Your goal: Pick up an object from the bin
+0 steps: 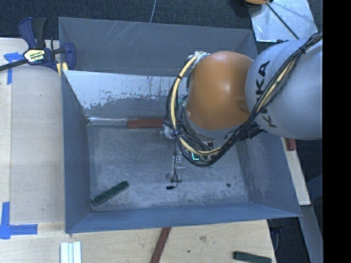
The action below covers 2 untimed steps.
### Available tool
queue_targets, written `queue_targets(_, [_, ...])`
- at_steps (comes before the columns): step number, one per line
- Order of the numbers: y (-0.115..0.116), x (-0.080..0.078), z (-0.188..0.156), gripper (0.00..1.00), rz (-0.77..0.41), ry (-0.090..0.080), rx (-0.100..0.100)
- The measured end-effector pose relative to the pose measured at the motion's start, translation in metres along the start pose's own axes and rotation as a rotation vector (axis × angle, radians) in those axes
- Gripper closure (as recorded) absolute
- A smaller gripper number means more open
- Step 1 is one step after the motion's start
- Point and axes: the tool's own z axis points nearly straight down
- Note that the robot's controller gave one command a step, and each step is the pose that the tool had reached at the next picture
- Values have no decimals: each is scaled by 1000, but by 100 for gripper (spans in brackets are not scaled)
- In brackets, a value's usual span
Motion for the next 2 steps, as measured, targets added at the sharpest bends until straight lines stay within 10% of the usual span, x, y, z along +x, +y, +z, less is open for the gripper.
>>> queue_targets(1, [0, -2, -4, 0, 2, -8, -2])
queue_targets(2, [53, 15, 47, 0, -59, -13, -1])
